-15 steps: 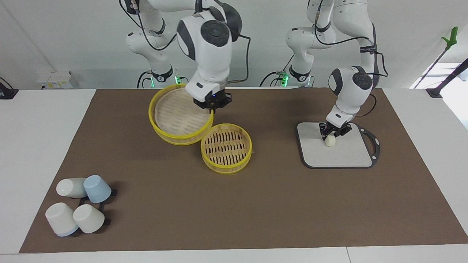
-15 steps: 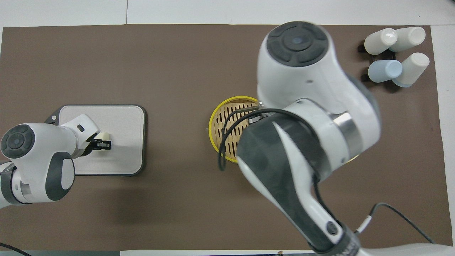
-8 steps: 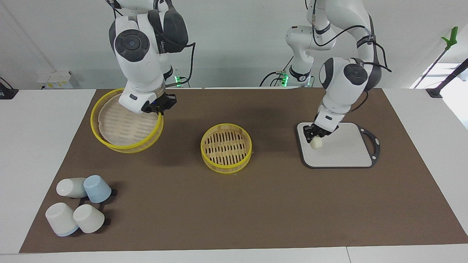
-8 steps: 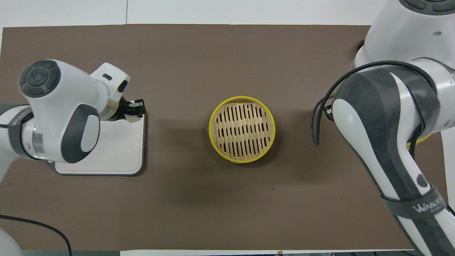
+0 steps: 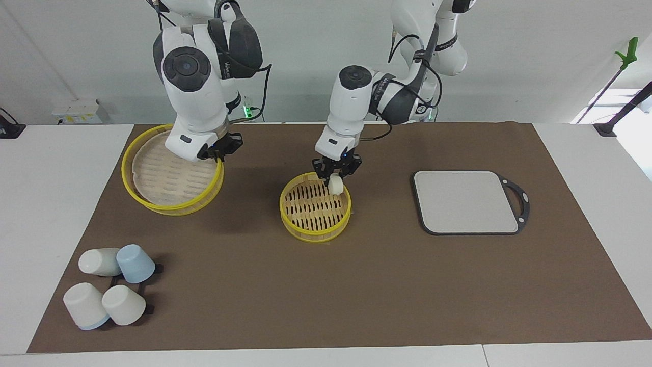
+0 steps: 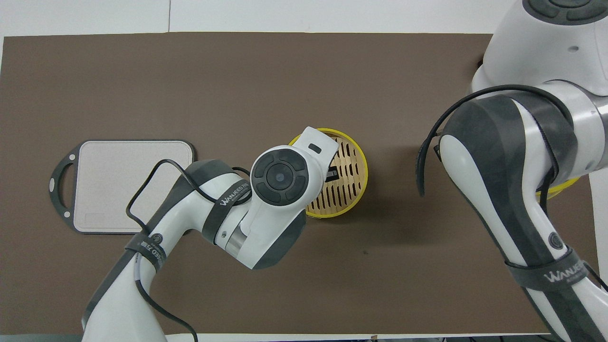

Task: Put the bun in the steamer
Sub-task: 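Carry the white bun into the open steamer with the left gripper and release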

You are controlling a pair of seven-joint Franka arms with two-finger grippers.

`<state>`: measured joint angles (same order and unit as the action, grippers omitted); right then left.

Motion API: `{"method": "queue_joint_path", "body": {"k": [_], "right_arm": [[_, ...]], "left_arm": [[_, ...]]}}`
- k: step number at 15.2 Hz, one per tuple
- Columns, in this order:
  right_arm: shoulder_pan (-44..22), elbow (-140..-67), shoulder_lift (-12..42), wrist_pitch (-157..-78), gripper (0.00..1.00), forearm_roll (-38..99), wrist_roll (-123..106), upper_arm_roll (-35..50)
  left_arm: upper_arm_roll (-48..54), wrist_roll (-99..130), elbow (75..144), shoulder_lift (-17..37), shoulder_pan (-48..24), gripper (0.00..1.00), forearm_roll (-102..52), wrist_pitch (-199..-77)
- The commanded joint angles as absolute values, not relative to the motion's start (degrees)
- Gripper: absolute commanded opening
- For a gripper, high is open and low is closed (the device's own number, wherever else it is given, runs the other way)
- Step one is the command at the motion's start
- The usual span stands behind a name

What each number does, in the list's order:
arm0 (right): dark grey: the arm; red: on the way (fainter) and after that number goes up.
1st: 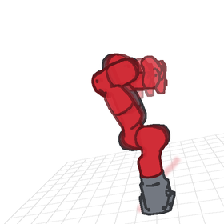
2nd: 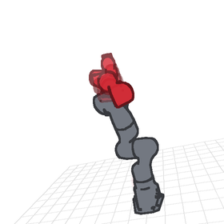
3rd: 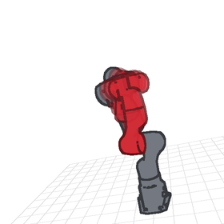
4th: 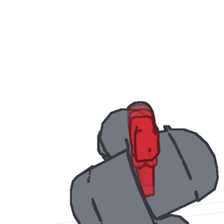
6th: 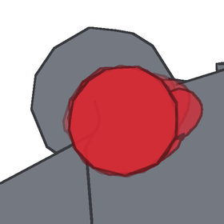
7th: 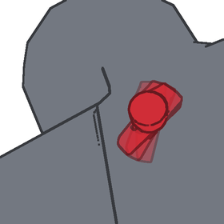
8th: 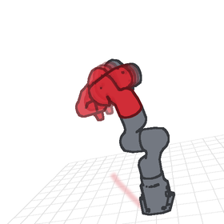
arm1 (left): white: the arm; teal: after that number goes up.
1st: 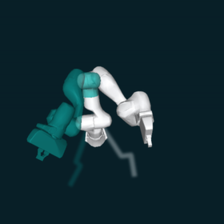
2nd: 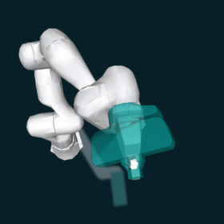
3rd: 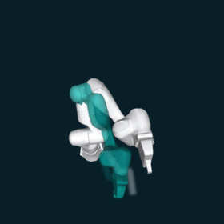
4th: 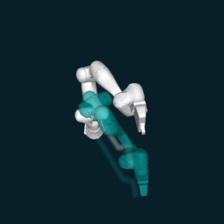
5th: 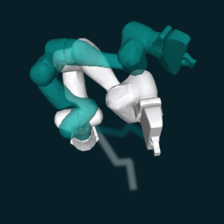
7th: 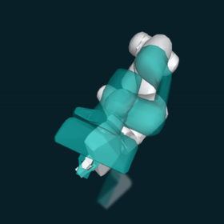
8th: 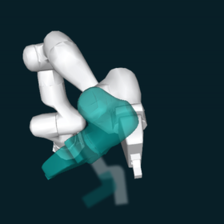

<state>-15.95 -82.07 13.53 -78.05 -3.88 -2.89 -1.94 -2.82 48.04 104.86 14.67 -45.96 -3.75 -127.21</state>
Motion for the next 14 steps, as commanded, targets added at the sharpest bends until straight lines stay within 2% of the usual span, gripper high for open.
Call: {"method": "queue_joint_path", "body": {"k": [1, 6, 7, 8, 9, 11, 14], "right_arm": [[-15.2, -84.1, 11.5, -78.4, 0.00, -5.1, -4.4, -1.2], [-14.8, -84.2, 11.5, -78.4, 0.00, -5.0, -4.6, -1.2], [-14.8, -84.2, 11.5, -78.4, 0.00, -5.0, -4.7, -1.2], [-14.7, -84.5, 11.4, -78.4, 0.00, -4.9, -4.7, -1.2], [-14.7, -84.5, 11.4, -78.5, 0.00, -4.8, -4.7, -1.2], [-14.6, -84.5, 11.4, -78.5, 0.00, -4.7, -6.6, -1.1], [-14.5, -85.0, 11.2, -78.8, 0.00, -3.7, -7.4, -1.1]], "left_arm": [[-4.3, 48.1, 105.4, 18.9, -48.8, 0.41, -3.2, -131.3], [-4.2, 50.4, 105.7, 22.0, -48.9, 0.42, -2.7, -135.9], [-4.1, 51.2, 105.8, 22.4, -48.9, 0.47, -2.7, -137.0], [-4.2, 51.6, 105.9, 22.4, -48.8, 0.70, -2.7, -137.1], [-4.2, 51.7, 105.9, 22.4, -48.6, 1.00, -2.7, -136.8], [-4.2, 51.5, 106.0, 21.5, -47.8, 1.00, -2.7, -135.5], [-4.4, 50.5, 105.9, 16.9, -43.8, 1.00, -2.7, -129.7]]}}
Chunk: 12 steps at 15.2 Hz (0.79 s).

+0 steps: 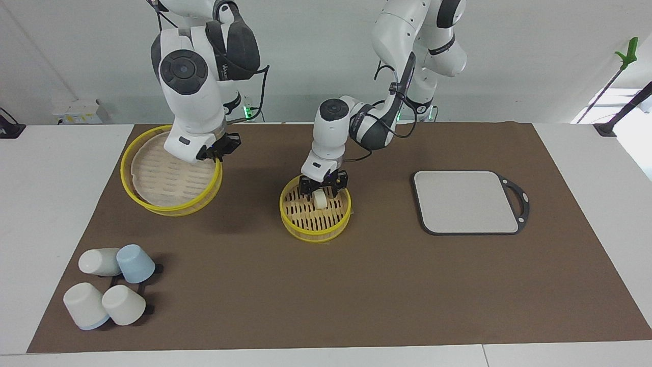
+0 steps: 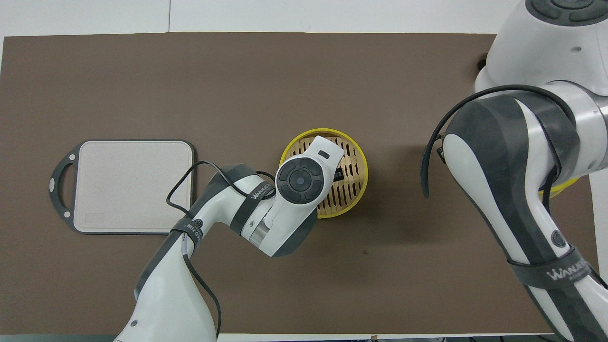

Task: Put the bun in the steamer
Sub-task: 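Carry the white bun into the open steamer with the left gripper and release, then lower the lid onto the steamer with the right gripper while the left gripper withdraws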

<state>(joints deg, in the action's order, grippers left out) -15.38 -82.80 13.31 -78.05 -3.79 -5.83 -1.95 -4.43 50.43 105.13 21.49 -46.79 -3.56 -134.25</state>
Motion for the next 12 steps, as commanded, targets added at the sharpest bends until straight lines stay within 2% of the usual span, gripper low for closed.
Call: {"method": "queue_joint_path", "body": {"k": [1, 5, 7, 9, 12], "right_arm": [[-14.7, -85.1, 11.2, -78.8, 0.00, -3.7, -7.3, -1.1], [-15.7, -85.1, 11.2, -81.2, 0.00, -2.5, -5.3, -0.5], [-23.0, -84.9, 11.3, -84.1, 0.00, -1.3, 4.7, -0.5], [-28.4, -84.1, 12.5, -91.0, 0.00, 4.6, 16.5, -0.5], [-36.4, -82.8, 19.4, -103.9, 0.00, 7.2, 28.0, -0.5]], "left_arm": [[-4.3, 49.4, 105.9, 14.4, -41.7, 1.00, -2.6, -126.6], [-4.2, 38.4, 105.4, 4.4, -31.2, 1.00, -3.3, -111.0], [-4.3, 30.4, 105.1, 0.5, -24.2, 1.00, -3.3, -104.6], [-4.7, 23.0, 104.5, -2.9, -18.2, 1.00, -3.2, -99.6], [-4.7, 12.8, 102.0, -4.6, -11.4, 1.00, -2.5, -92.9]]}}
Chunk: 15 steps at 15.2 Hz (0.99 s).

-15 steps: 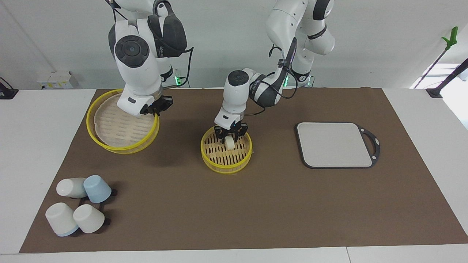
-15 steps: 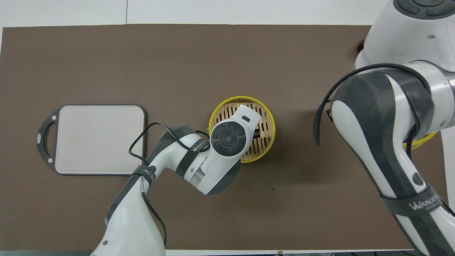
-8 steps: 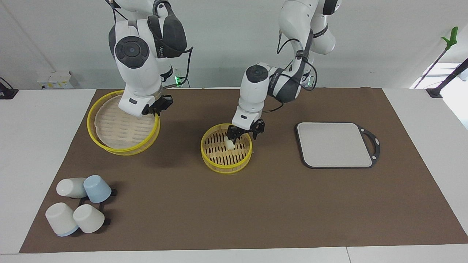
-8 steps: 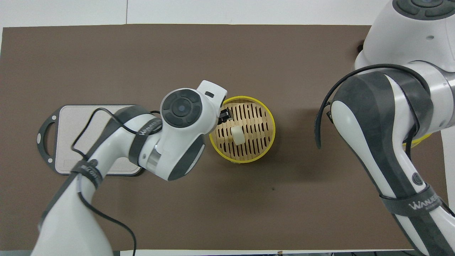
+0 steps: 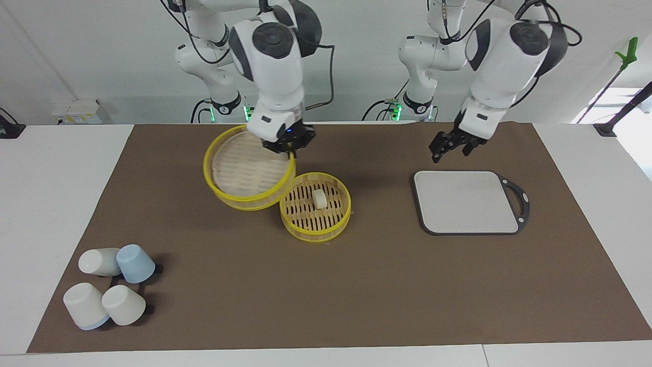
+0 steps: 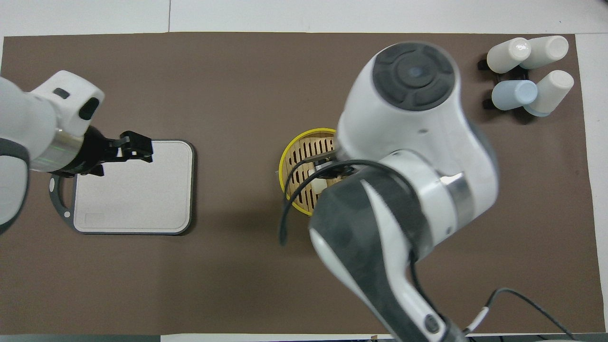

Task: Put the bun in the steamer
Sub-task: 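Lower the lid onto the steamer with the right gripper while the left gripper withdraws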

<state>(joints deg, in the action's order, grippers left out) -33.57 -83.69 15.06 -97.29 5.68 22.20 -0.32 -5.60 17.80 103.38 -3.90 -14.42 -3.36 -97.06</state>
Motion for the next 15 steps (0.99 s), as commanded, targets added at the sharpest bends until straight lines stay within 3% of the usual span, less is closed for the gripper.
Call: {"method": "queue_joint_path", "body": {"k": [1, 6, 15], "right_arm": [[-37.6, -82.2, 21.6, -106.5, 0.00, 7.1, 29.9, -0.5], [-40.6, -82.7, 26.2, -113.2, 0.00, 1.4, 29.7, -0.5], [-41.7, -89.1, 25.6, -116.4, 0.00, -1.5, 29.4, -0.5]], "left_arm": [[-4.8, 10.7, 101.4, -5.1, -10.3, 1.00, -2.1, -91.2], [-4.7, 4.2, 98.6, -6.2, -7.2, 1.00, 1.9, -87.5], [-4.9, 3.5, 95.0, -3.4, -7.8, 1.00, 1.1, -85.4]]}}
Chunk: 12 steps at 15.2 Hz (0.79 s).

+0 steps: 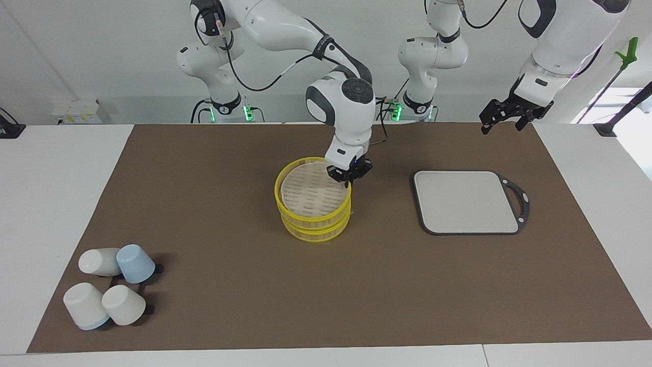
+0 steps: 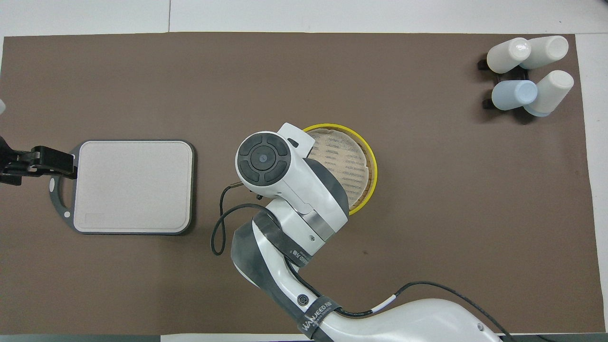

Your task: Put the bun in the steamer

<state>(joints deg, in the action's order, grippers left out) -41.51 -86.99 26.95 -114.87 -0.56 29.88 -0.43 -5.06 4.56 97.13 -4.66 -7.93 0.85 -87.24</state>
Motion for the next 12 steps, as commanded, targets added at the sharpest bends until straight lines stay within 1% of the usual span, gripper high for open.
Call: {"method": "queue_joint_path", "body": {"k": [1, 4, 9, 10, 11, 12], "right_arm": [[-41.7, -89.7, 25.4, -117.3, 0.00, -1.3, 29.6, -0.5], [-41.7, -91.5, 25.0, -120.8, 0.00, -0.6, 30.1, -0.5], [-41.2, -91.7, 25.1, -123.3, 0.00, 1.9, 30.3, -0.5], [-41.2, -91.9, 25.0, -123.5, 0.23, 2.7, 30.3, -0.5], [-41.3, -92.1, 25.0, -123.4, 0.76, 2.7, 30.3, -0.5], [-41.4, -91.8, 25.0, -122.8, 1.00, 2.6, 30.3, -0.6]], "left_arm": [[-4.9, 3.5, 95.0, -3.3, -7.9, 1.00, 1.1, -85.6], [-4.9, 3.1, 94.3, -2.1, -8.0, 1.00, 1.1, -85.4], [-4.0, 3.1, 94.2, -2.8, -7.4, 1.00, 0.7, -85.4], [-4.0, 3.1, 94.3, -3.1, -7.2, 1.00, 0.1, -85.5], [-4.2, 3.1, 94.3, -3.2, -7.2, 1.00, -0.7, -85.9], [-4.5, 3.0, 94.4, -3.3, -7.2, 1.00, -1.6, -86.3]]}}
